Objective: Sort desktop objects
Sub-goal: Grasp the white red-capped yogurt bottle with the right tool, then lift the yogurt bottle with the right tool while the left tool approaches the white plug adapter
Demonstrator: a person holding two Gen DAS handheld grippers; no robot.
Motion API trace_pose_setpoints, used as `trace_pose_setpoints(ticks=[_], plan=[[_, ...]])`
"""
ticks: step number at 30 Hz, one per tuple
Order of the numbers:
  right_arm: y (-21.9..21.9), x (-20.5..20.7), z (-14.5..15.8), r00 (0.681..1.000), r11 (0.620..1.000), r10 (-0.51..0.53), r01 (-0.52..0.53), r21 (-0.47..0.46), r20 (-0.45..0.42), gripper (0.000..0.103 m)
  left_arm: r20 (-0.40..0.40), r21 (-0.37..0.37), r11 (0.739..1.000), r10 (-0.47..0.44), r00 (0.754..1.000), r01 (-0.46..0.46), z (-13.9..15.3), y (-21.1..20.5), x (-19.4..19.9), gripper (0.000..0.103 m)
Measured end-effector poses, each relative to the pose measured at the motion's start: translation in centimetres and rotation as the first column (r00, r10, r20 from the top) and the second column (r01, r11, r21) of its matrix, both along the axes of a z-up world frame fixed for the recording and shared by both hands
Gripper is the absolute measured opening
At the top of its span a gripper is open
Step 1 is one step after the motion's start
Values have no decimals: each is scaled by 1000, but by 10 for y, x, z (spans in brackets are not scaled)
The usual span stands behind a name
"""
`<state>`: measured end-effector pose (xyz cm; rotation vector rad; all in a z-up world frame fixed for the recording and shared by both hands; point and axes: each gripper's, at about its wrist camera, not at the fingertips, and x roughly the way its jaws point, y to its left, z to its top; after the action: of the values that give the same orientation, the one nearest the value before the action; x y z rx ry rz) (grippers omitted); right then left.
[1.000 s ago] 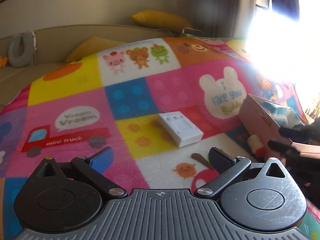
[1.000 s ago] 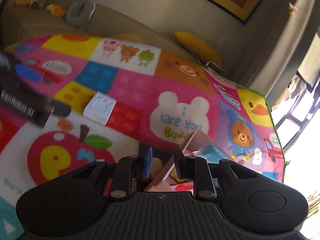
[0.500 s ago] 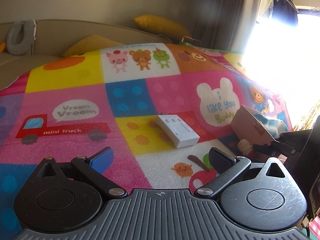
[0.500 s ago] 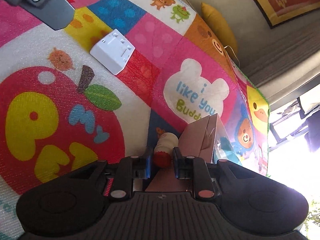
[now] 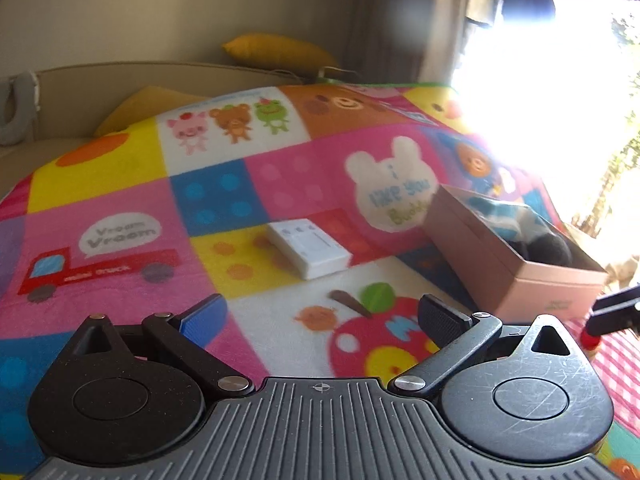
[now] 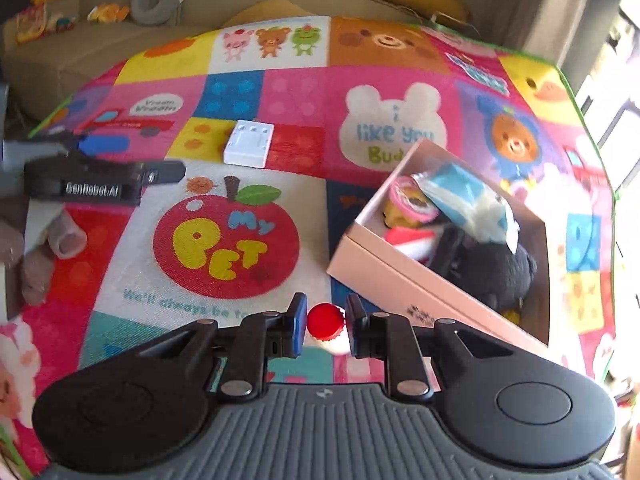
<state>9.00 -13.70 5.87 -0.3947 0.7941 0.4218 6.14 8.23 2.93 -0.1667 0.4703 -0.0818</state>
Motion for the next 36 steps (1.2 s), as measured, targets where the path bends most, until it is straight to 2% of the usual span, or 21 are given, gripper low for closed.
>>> trace_pose_setpoints(ticks=[3, 6, 9, 13, 14, 16, 18, 20, 23, 25, 27, 31, 32, 33, 36], plan=[[-39, 3, 4, 988, 983, -76, 97, 159, -132, 19, -8, 60, 986, -155, 988, 155, 5, -36, -10, 103], [-65, 8, -8, 971, 955, -130, 177, 237, -200, 19, -17, 140, 953, -270, 963, 269, 8, -72, -21, 103], [-81, 8, -19, 967, 935, -156, 210, 284, -202, 19, -42, 185, 931, -313, 949, 315, 8, -92, -24, 103], [-97, 0, -21, 979, 922, -161, 194, 336, -124, 20, -89, 214, 913, -337, 937, 349, 5, -105, -24, 103], [-99, -4, -21, 983, 927, -154, 177, 331, -95, 23, -97, 228, 913, -324, 941, 338, 3, -107, -24, 103], [-103, -15, -22, 992, 937, -112, 126, 327, -61, 44, -118, 233, 924, -284, 952, 304, 2, -107, -18, 103], [-101, -35, -24, 999, 951, -36, 38, 306, -13, 47, -135, 218, 937, -248, 959, 273, 2, -104, -12, 103], [-91, -56, -28, 998, 971, 20, -33, 235, 55, 47, -154, 204, 948, -214, 965, 243, 3, -103, -5, 103], [-68, -73, -40, 991, 988, 74, -87, 125, 111, 43, -166, 201, 961, -155, 974, 188, 6, -104, 2, 103], [-55, -78, -48, 986, 990, 106, -116, 74, 126, 39, -163, 199, 965, -142, 976, 173, 9, -103, 1, 103], [-46, -83, -55, 981, 988, 141, -148, 45, 131, 39, -158, 204, 964, -141, 977, 172, 12, -102, -2, 103], [-35, -95, -67, 965, 982, 184, -174, -69, 189, 39, -160, 208, 965, -130, 979, 162, 13, -98, -5, 103], [-34, -96, -70, 962, 982, 185, -170, -86, 200, 36, -163, 206, 966, -126, 978, 159, 13, -97, -5, 103], [-34, -97, -71, 960, 981, 182, -164, -100, 212, 26, -166, 203, 967, -123, 978, 156, 12, -97, -5, 103], [-39, -94, -66, 963, 989, 145, -138, -50, 228, 25, -168, 193, 969, -124, 978, 156, 11, -97, -5, 103]])
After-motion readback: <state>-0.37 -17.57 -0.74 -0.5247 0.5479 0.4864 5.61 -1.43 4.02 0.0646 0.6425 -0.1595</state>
